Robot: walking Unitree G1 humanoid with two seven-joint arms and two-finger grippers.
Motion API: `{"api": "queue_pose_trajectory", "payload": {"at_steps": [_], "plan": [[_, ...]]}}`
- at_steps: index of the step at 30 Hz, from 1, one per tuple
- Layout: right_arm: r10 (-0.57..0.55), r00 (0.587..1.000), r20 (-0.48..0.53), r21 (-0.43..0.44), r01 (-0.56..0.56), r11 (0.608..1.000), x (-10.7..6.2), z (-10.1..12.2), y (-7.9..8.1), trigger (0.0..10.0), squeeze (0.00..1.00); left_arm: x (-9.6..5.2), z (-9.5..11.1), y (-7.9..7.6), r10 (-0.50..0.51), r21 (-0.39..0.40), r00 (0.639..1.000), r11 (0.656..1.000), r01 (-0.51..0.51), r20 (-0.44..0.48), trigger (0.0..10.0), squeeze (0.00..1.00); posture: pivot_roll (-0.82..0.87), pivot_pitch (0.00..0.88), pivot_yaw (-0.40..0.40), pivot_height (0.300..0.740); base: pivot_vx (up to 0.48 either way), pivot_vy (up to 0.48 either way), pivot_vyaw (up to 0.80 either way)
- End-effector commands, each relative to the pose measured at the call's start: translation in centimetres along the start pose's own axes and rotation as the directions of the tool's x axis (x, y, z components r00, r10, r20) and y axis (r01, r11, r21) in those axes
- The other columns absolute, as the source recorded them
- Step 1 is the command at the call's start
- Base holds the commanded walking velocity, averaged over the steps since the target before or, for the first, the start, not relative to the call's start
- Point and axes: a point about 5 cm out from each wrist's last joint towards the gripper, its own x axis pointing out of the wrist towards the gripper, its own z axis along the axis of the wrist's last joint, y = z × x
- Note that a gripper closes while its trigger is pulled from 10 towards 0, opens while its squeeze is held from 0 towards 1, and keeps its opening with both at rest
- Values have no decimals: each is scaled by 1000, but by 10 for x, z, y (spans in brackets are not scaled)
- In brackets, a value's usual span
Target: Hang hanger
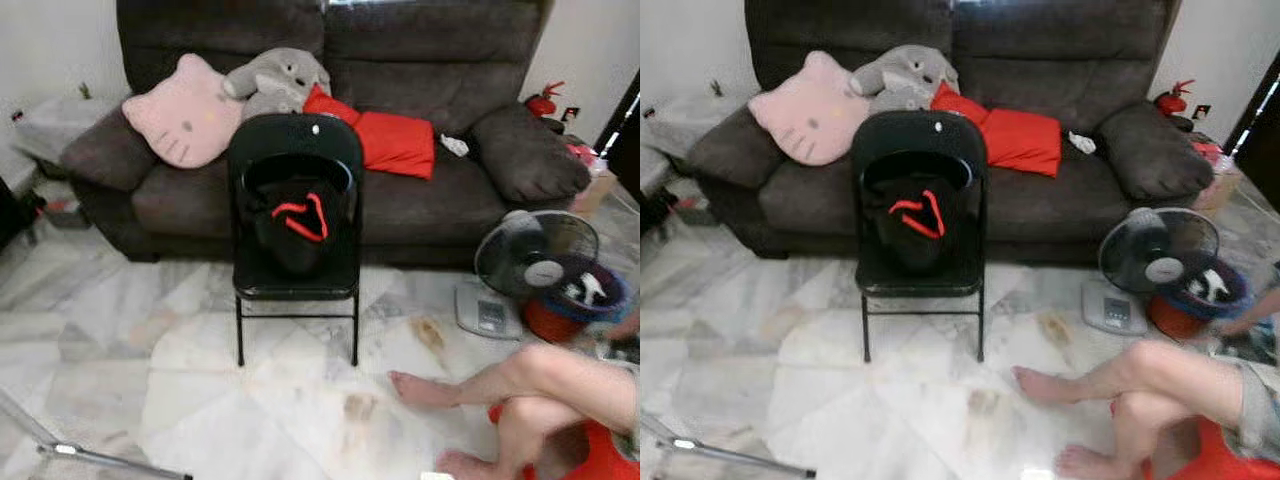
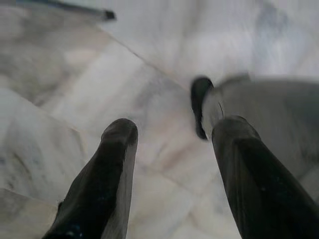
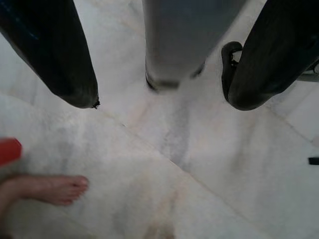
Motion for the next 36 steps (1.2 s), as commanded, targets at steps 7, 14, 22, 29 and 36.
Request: {"api": "queue_pose_trajectory", "payload": {"at_steps": [7, 14, 22, 29, 36], "plan": [[-23, 1000, -14, 22, 23, 999, -1, -5, -6, 10000, 0, 0, -4, -4, -14, 1, 1000, 1000, 14, -13, 10000, 0, -97, 60, 29, 740, 293, 0, 0], [-23, 1000, -12, 11, 24, 1000, 0, -4, -6, 10000, 0, 0, -3, -4, -15, 3, 1000, 1000, 15, -12, 10000, 0, -98, 62, 28, 740, 291, 0, 0], [-15, 1000, -1, -12, 15, 1000, 0, -2, -6, 10000, 0, 0, -3, -4, -17, 2, 1000, 1000, 17, -12, 10000, 0, -98, 61, 27, 740, 292, 0, 600], [-16, 1000, 1, -12, 16, 1000, 0, -2, -6, 10000, 0, 0, -3, -4, -18, 2, 1000, 1000, 18, -12, 10000, 0, -98, 59, 27, 740, 293, 0, 800], [-31, 1000, 1, 13, 31, 999, -1, -3, -6, 10000, 0, 0, -3, -4, -18, 3, 1000, 1000, 18, -13, 10000, 0, -97, 54, 27, 740, 293, 0, 229]]}}
